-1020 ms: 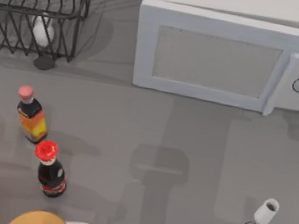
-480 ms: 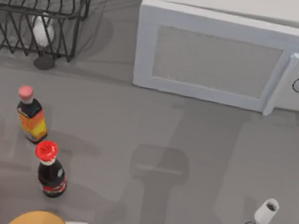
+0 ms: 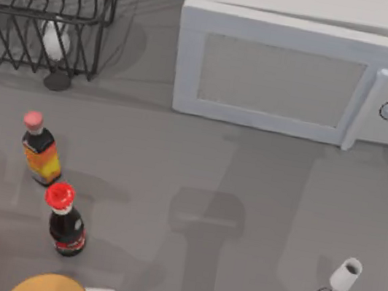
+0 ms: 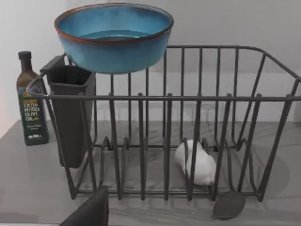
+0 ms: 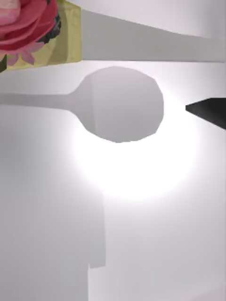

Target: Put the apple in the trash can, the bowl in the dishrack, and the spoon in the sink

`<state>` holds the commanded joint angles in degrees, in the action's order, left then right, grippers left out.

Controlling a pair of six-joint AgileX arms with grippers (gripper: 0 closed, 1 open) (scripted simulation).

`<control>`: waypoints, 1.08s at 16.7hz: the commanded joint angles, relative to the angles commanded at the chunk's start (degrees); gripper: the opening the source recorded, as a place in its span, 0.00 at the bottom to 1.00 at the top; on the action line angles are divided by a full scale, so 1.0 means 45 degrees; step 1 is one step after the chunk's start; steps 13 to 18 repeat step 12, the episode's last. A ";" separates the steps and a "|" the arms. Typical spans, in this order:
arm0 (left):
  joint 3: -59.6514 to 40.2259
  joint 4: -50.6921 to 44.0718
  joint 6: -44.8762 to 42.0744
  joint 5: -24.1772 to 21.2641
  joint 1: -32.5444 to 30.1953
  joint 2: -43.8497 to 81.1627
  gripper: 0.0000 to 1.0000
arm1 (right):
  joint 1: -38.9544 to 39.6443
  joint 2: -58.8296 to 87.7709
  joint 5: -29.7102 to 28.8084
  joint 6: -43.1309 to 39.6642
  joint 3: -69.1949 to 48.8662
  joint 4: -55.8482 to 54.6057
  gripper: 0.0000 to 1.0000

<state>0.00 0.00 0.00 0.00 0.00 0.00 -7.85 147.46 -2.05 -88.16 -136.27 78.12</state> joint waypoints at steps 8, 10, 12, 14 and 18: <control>0.0000 0.0000 0.0000 0.0000 0.0000 0.0000 1.00 | 0.0000 0.0000 0.0000 0.0000 0.0000 0.0000 1.00; 0.0000 0.0000 0.0000 0.0000 0.0000 0.0000 1.00 | 0.0000 0.0000 0.0000 0.0000 0.0000 0.0000 1.00; 0.0000 0.0000 0.0000 0.0000 0.0000 0.0000 1.00 | 0.0000 0.0000 0.0000 0.0000 0.0000 0.0000 1.00; 0.0000 0.0000 0.0000 0.0000 0.0000 0.0000 1.00 | 0.0000 0.0000 0.0000 0.0000 0.0000 0.0000 1.00; 0.0000 0.0000 0.0000 0.0000 0.0000 0.0000 1.00 | 0.0000 0.0000 0.0000 0.0000 0.0000 0.0000 1.00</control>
